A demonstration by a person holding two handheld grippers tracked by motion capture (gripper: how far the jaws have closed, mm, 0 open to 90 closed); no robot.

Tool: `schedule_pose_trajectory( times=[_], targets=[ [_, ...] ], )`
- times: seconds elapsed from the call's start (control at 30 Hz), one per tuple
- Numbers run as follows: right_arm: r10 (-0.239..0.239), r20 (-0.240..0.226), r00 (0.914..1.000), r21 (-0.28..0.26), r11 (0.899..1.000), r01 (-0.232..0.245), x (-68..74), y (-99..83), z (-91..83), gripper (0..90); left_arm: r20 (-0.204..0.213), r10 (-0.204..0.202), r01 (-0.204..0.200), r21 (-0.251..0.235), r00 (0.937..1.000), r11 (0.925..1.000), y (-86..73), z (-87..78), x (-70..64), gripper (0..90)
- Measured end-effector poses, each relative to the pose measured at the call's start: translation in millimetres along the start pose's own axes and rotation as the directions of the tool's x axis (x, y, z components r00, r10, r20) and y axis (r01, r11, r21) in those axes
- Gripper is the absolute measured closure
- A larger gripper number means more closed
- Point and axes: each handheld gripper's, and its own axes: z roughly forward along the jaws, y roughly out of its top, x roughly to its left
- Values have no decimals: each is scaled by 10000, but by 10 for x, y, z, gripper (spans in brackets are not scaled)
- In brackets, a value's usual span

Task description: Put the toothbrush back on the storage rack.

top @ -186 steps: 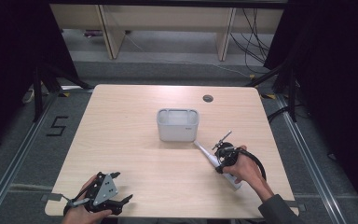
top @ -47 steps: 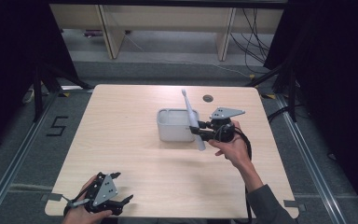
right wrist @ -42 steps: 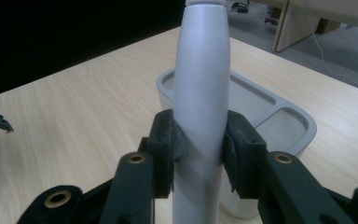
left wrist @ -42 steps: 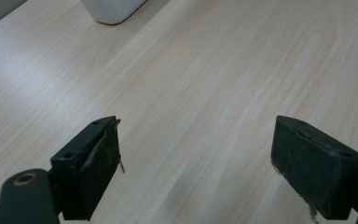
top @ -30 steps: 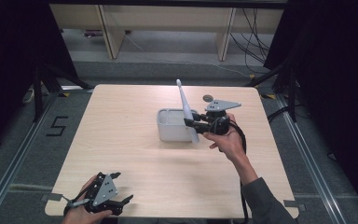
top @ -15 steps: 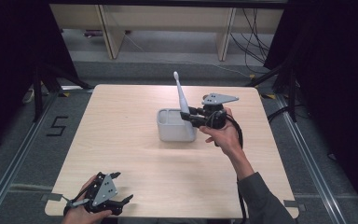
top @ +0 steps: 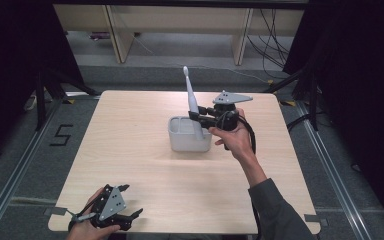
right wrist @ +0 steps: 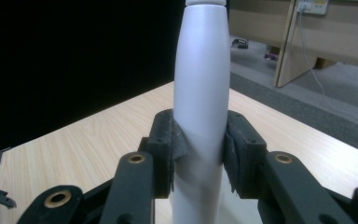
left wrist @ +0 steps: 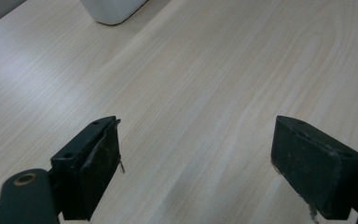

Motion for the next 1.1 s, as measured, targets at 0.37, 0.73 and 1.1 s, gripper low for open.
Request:
schedule_pose_trajectory(
  times=[0.37, 0.73, 1.1],
  targets=[
    [209, 362, 9991, -338, 9992, -197, -72, 138, 164, 667, 51, -45, 45, -37, 10000, 10000, 6, -2, -7, 150],
    [330, 589, 9977, -465, 9985, -303, -171, 162, 352, 667, 17, 41, -41, -48, 10000, 10000, 3, -8, -1, 150],
    [340, 901, 9954, -497, 9983, -296, -256, 81, 496, 667, 76, -2, 2, -60, 10000, 10000, 3, -4, -9, 150]
  ],
)
